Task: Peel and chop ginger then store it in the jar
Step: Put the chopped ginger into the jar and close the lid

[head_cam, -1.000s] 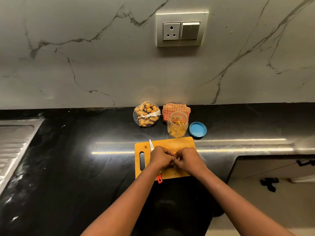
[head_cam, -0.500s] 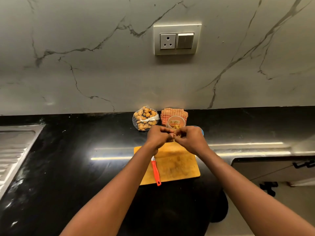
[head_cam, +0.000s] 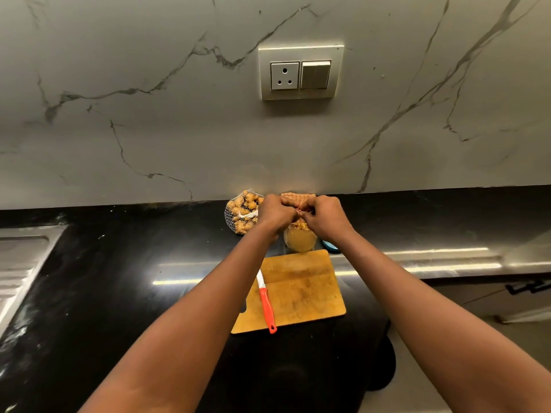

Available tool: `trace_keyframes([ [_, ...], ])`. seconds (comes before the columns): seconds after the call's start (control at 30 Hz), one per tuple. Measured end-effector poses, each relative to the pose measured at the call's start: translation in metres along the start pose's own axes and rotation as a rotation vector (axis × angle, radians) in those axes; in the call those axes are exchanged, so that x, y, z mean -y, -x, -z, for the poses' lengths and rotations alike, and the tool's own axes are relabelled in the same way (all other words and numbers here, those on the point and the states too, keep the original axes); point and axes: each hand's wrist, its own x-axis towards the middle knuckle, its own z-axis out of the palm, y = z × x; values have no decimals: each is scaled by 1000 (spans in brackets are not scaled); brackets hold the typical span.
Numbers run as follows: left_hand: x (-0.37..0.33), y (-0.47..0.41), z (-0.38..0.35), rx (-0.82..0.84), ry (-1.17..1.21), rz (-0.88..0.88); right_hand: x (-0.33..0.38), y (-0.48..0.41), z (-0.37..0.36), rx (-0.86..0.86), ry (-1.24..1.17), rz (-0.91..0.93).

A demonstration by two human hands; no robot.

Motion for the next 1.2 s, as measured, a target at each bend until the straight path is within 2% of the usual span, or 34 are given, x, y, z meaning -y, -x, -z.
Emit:
trace_keyframes([
  [0.27, 5, -4, 1, -62, -87, -44, -5, -5, -4, 28, 52, 29],
  [0.5, 5, 6, 6, -113, -98, -102, -6, 1, 2, -70, -38, 76],
  [0.63, 12, 20, 12, -129, 10, -105, -12, 21, -1, -147, -66, 198],
  [0.77, 41, 35, 14, -164, 86, -24, -22, 54, -14, -195, -58, 343],
  [0.83, 59, 41, 12, -162, 54, 14, -27, 68, -25, -150, -51, 346],
  [0.9, 72, 48, 8, -90, -13, 56, -29, 78, -37, -56, -37, 303],
  [1.03, 93, 60, -7, 53, -239, 106, -36, 89, -64, 256, 130, 167],
  [1.2, 100, 66, -14, 68, -391, 58, -36, 88, -74, 331, 199, 129],
])
